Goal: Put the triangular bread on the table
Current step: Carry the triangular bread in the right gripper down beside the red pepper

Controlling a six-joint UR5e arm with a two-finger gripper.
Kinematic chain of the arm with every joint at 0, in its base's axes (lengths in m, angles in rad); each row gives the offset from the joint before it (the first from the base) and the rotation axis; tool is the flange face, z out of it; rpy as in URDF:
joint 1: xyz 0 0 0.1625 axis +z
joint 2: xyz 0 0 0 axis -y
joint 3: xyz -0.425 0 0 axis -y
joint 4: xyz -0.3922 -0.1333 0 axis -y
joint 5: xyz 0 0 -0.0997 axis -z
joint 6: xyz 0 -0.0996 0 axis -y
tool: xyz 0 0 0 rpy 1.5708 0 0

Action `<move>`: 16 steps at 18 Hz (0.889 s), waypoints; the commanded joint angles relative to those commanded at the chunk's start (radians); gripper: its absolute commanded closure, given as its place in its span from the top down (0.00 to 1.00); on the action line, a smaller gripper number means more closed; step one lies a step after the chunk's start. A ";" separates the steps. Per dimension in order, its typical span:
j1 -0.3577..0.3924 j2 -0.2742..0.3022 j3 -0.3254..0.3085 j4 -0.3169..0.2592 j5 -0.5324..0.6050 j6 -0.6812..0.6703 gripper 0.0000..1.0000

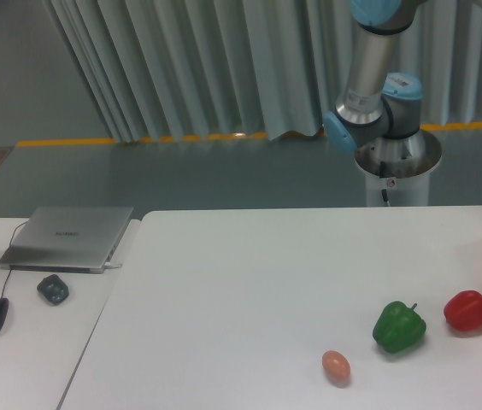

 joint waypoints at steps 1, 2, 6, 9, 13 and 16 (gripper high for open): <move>0.003 -0.002 0.012 -0.008 -0.023 -0.023 0.11; 0.003 -0.002 0.017 -0.008 -0.043 -0.052 0.11; -0.018 0.000 0.037 0.004 -0.100 -0.248 0.11; -0.087 -0.011 0.035 0.102 -0.100 -0.447 0.11; -0.188 -0.040 0.012 0.279 -0.065 -0.702 0.11; -0.241 -0.067 0.011 0.357 0.044 -0.808 0.11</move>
